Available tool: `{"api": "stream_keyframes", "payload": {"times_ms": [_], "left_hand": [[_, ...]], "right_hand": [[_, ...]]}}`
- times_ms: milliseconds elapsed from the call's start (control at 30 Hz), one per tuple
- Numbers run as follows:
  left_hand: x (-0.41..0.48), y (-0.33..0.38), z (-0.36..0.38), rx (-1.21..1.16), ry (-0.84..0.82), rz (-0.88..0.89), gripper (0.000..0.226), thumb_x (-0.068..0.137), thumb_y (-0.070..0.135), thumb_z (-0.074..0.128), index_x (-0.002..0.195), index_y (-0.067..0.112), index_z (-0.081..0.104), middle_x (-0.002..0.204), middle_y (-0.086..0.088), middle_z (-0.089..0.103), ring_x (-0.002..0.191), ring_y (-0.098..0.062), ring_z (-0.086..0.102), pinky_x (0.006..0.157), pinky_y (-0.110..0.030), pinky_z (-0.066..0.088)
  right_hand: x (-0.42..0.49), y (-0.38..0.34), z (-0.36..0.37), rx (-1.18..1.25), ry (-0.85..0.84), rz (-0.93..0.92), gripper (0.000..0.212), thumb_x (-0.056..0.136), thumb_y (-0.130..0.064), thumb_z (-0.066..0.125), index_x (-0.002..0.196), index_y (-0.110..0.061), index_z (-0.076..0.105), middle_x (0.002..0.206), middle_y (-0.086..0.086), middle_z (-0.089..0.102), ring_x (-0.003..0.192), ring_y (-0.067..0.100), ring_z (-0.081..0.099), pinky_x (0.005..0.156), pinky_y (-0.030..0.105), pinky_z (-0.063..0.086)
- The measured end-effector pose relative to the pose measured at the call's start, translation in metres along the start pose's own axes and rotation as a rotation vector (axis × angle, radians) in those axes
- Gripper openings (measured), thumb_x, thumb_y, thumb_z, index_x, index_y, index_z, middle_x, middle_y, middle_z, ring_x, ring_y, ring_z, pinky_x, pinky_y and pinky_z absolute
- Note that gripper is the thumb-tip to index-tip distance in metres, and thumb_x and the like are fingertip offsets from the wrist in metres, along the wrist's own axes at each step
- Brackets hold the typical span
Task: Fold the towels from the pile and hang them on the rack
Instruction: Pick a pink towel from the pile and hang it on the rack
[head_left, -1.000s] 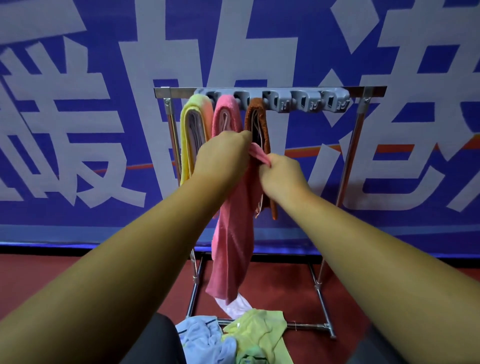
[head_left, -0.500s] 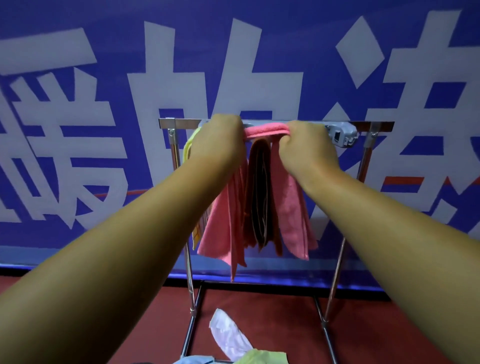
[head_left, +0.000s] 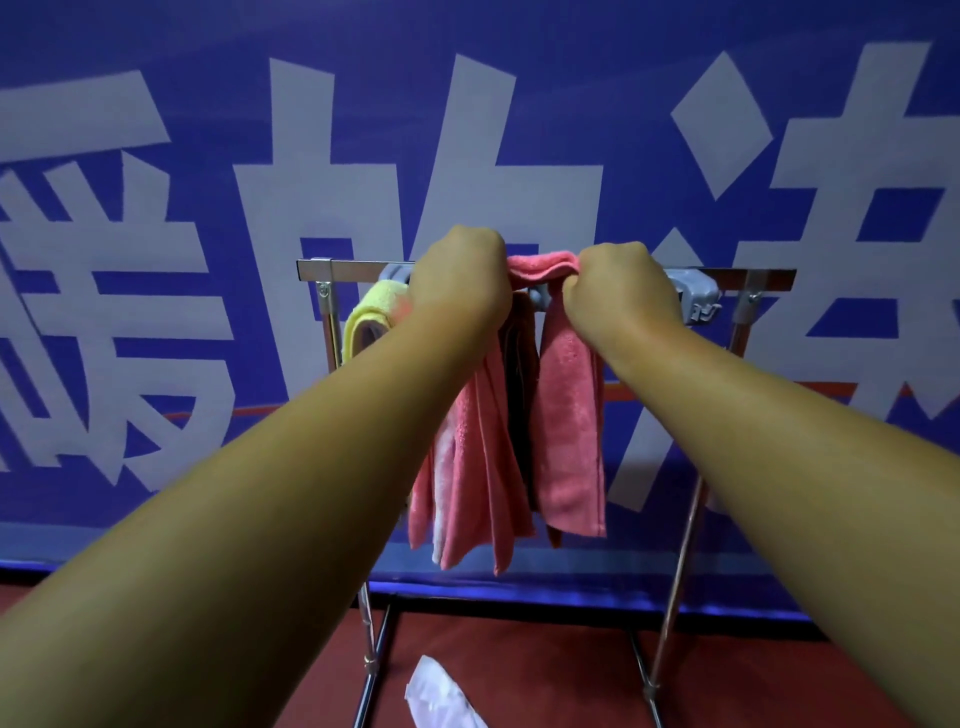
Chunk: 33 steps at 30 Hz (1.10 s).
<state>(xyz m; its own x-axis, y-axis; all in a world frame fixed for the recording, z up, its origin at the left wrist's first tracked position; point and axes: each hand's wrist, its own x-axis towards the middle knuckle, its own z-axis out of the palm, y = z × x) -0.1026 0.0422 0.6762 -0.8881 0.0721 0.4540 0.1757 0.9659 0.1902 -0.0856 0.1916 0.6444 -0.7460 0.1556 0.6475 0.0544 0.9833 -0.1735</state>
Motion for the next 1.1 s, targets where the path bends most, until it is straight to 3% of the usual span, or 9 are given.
{"api": "stream_keyframes", "payload": {"times_ms": [100, 233, 400, 500, 600, 733, 800, 967, 1100], "left_hand": [[0.005, -0.002, 0.011, 0.003, -0.042, -0.005, 0.007, 0.095, 0.006, 0.068, 0.097, 0.009, 0.062, 0.08, -0.009, 0.052, 0.091, -0.038, 0.062, 0.075, -0.04, 0.044], [0.001, -0.01, 0.04, 0.003, -0.112, -0.049, 0.031, 0.097, 0.006, 0.063, 0.128, 0.006, 0.066, 0.131, -0.017, 0.066, 0.127, -0.041, 0.062, 0.099, -0.044, 0.051], [-0.005, -0.02, 0.058, -0.019, -0.019, 0.031, 0.024, 0.087, 0.006, 0.064, 0.109, 0.011, 0.073, 0.114, -0.015, 0.072, 0.115, -0.038, 0.066, 0.092, -0.04, 0.054], [-0.004, -0.022, 0.056, -0.206, 0.055, 0.004, 0.018, 0.088, 0.004, 0.057, 0.096, 0.02, 0.063, 0.11, -0.013, 0.073, 0.111, -0.035, 0.066, 0.083, -0.032, 0.045], [-0.005, -0.027, 0.064, -0.378, 0.184, -0.04, 0.029, 0.089, 0.005, 0.054, 0.113, 0.011, 0.068, 0.11, -0.012, 0.072, 0.108, -0.033, 0.064, 0.085, -0.035, 0.05], [-0.012, -0.03, 0.084, -0.408, 0.19, -0.033, 0.026, 0.089, 0.003, 0.054, 0.112, 0.009, 0.066, 0.091, -0.001, 0.059, 0.093, -0.028, 0.057, 0.066, -0.029, 0.033], [-0.018, -0.031, 0.091, -0.417, 0.165, -0.021, 0.021, 0.09, 0.001, 0.055, 0.107, 0.01, 0.062, 0.081, 0.004, 0.049, 0.08, -0.023, 0.048, 0.057, -0.03, 0.024], [-0.035, -0.033, 0.106, -0.535, 0.11, -0.02, 0.013, 0.086, 0.006, 0.059, 0.099, 0.01, 0.06, 0.086, -0.005, 0.063, 0.083, -0.028, 0.058, 0.066, -0.033, 0.037], [-0.051, -0.036, 0.127, -0.613, 0.03, -0.076, 0.02, 0.083, 0.007, 0.062, 0.101, 0.009, 0.07, 0.098, -0.011, 0.074, 0.093, -0.031, 0.068, 0.073, -0.027, 0.042]], "right_hand": [[-0.002, 0.002, 0.008, -0.115, -0.045, -0.113, 0.018, 0.104, -0.02, 0.052, 0.096, -0.01, 0.065, 0.09, 0.013, 0.059, 0.079, 0.035, 0.058, 0.066, 0.039, 0.045], [-0.017, 0.007, 0.027, -0.181, -0.106, -0.255, 0.022, 0.105, -0.02, 0.053, 0.116, -0.008, 0.068, 0.105, 0.018, 0.068, 0.092, 0.04, 0.067, 0.066, 0.04, 0.044], [-0.026, 0.008, 0.042, -0.177, -0.133, -0.291, 0.027, 0.107, -0.024, 0.051, 0.124, -0.008, 0.064, 0.114, 0.019, 0.068, 0.101, 0.043, 0.067, 0.069, 0.042, 0.044], [-0.02, 0.005, 0.04, -0.148, -0.099, -0.223, 0.023, 0.107, -0.021, 0.053, 0.12, -0.006, 0.065, 0.103, 0.019, 0.066, 0.093, 0.042, 0.066, 0.067, 0.041, 0.044], [-0.015, 0.003, 0.038, -0.123, -0.061, -0.169, 0.021, 0.105, -0.017, 0.053, 0.116, -0.005, 0.066, 0.083, 0.013, 0.052, 0.078, 0.037, 0.057, 0.065, 0.04, 0.042], [-0.029, 0.002, 0.05, -0.11, -0.124, -0.191, 0.027, 0.105, -0.021, 0.054, 0.126, -0.007, 0.063, 0.113, 0.02, 0.069, 0.102, 0.044, 0.068, 0.072, 0.042, 0.042], [-0.041, 0.003, 0.06, -0.073, -0.149, -0.173, 0.027, 0.104, -0.025, 0.056, 0.126, -0.009, 0.06, 0.113, 0.019, 0.069, 0.099, 0.042, 0.067, 0.071, 0.041, 0.041], [-0.066, 0.009, 0.084, 0.132, -0.188, 0.033, 0.023, 0.094, -0.035, 0.061, 0.107, -0.016, 0.06, 0.098, 0.014, 0.069, 0.088, 0.041, 0.066, 0.07, 0.042, 0.053], [-0.084, 0.017, 0.104, 0.245, -0.273, 0.113, 0.025, 0.095, -0.038, 0.061, 0.115, -0.024, 0.067, 0.093, 0.008, 0.07, 0.085, 0.039, 0.067, 0.069, 0.041, 0.056]]}}
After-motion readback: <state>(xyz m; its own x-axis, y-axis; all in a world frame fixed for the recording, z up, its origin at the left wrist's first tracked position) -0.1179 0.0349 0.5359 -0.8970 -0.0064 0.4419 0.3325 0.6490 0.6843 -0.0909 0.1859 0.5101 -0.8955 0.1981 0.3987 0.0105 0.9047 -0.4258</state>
